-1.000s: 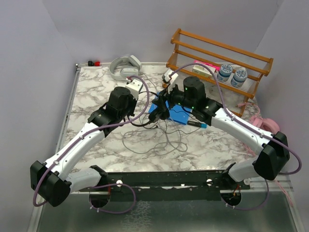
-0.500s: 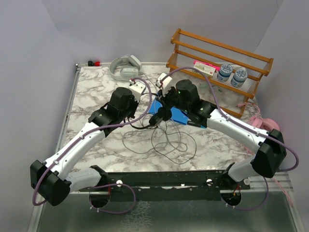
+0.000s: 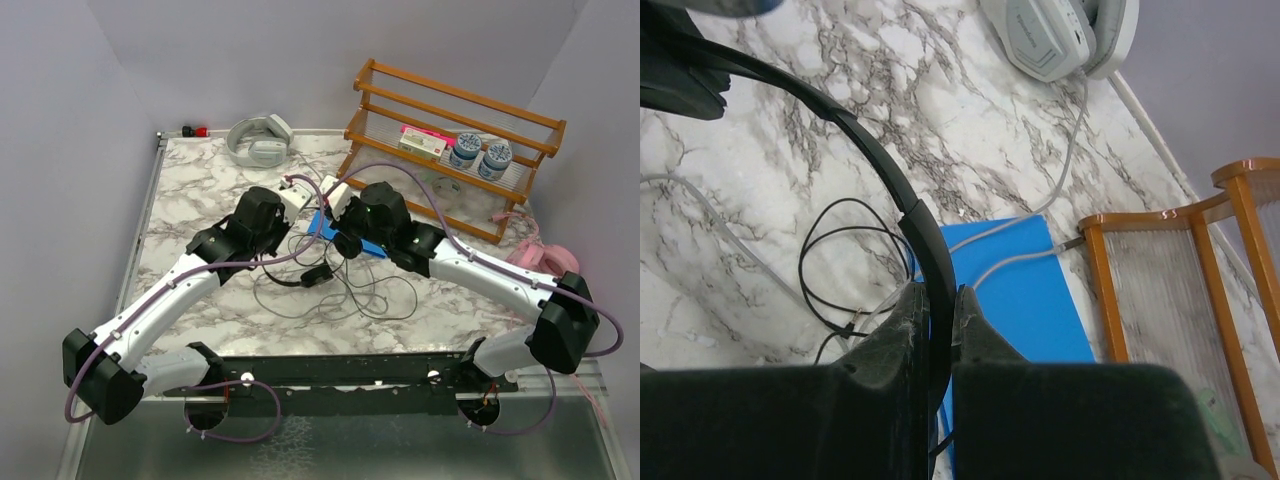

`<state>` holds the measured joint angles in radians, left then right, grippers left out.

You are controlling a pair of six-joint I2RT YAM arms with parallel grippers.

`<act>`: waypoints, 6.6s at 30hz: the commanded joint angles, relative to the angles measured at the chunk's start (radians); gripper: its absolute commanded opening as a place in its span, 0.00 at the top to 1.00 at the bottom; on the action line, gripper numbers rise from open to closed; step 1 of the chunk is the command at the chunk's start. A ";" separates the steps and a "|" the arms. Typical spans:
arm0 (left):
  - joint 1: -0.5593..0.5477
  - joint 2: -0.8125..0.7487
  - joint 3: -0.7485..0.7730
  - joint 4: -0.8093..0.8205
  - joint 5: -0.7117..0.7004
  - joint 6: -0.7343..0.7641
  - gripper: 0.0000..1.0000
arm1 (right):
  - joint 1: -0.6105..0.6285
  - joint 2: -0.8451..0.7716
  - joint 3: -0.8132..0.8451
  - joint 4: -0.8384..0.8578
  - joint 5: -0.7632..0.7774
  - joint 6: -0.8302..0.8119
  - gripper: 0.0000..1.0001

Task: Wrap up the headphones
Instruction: Wrap the headphones cable around the headphones.

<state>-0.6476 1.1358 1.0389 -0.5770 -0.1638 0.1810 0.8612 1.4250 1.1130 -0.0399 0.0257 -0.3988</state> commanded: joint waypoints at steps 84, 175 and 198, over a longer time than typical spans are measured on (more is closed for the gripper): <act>-0.172 0.017 0.018 0.300 0.279 0.293 1.00 | 0.263 0.002 -0.018 0.193 -0.549 -0.196 0.99; 0.082 -0.005 0.292 -0.154 -0.102 -0.530 1.00 | -0.243 -0.157 -0.759 1.108 -0.205 0.648 0.12; 0.082 0.003 0.254 -0.143 -0.064 -0.494 1.00 | -0.243 -0.225 -0.600 1.011 -0.266 0.464 0.99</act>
<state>-0.5678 1.1164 1.3067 -0.7502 -0.2237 -0.3141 0.6216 1.3357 0.4820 1.0676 -0.2016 0.1719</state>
